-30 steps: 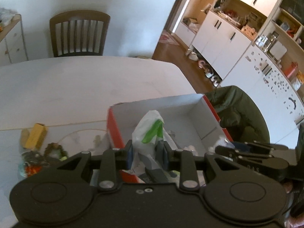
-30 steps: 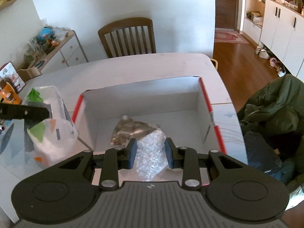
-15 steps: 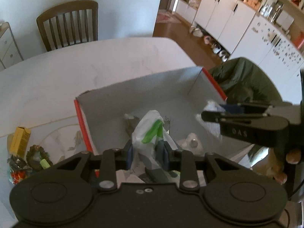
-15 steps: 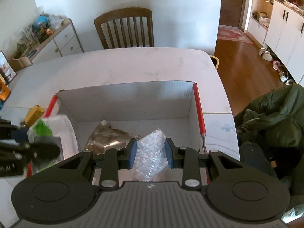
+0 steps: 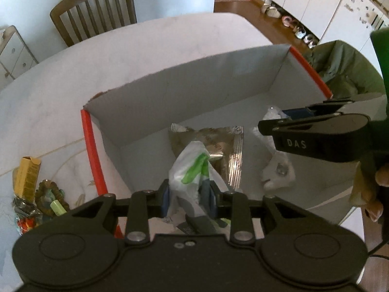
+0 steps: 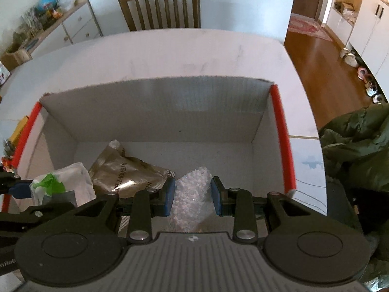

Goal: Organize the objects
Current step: 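Lift and carry the plastic bag and bubble wrap with both grippers into the shoebox, then open the left gripper over the box while the right gripper releases the bubble wrap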

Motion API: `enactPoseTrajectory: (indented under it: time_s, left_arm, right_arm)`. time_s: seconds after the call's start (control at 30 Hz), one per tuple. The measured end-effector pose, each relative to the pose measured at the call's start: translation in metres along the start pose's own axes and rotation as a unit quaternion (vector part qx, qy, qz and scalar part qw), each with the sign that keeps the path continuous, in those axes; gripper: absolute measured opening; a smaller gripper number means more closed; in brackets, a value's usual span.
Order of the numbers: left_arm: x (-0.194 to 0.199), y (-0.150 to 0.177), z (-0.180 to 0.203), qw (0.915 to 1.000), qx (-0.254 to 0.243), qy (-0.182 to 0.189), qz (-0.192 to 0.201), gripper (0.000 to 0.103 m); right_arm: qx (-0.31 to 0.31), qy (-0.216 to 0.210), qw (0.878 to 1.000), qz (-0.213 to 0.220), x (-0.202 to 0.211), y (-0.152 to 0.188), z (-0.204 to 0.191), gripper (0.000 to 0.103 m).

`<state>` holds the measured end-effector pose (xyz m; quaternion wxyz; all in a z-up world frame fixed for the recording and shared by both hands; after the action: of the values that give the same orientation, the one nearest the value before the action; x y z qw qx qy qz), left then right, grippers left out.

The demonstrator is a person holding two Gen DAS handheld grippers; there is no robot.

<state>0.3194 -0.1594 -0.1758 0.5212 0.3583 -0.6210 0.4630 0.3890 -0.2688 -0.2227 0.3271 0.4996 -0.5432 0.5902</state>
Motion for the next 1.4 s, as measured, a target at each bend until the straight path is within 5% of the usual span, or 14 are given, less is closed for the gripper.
enactPoseTrajectory:
  time_s: [0.67, 0.93, 1.13, 1.4]
  left_arm:
    - [-0.035, -0.005, 0.004, 0.9989, 0.018, 0.006, -0.043, 0.041]
    - [-0.031, 0.001, 0.006, 0.9991, 0.023, 0.025, -0.027, 0.051]
    - [-0.017, 0.001, 0.011, 0.9991, 0.022, 0.038, -0.004, 0.070]
    - [0.013, 0.007, 0.004, 0.9977, 0.030, 0.049, 0.035, 0.072]
  right_arm:
    - [0.012, -0.003, 1.000, -0.027, -0.012, 0.006, 0.004, 0.034]
    - [0.005, -0.019, 1.000, -0.010, 0.009, 0.006, 0.007, 0.038]
    - [0.003, -0.031, 0.999, 0.008, 0.026, 0.009, 0.004, 0.045]
    - [0.000, -0.047, 0.998, 0.049, 0.060, 0.014, 0.000, 0.047]
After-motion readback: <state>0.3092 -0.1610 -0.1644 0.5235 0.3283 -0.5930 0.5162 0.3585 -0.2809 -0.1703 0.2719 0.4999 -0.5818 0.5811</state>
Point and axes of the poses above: each gripper's, at about its wrist camera, not at the fingertips, and x roughly against the way its jaws point, z to its right, y to its underside, the point moved 9 cm from there along -x, roughly the way its jaws point, and after that the axes turned 9 degrees about -z, right-handed, at the moved point
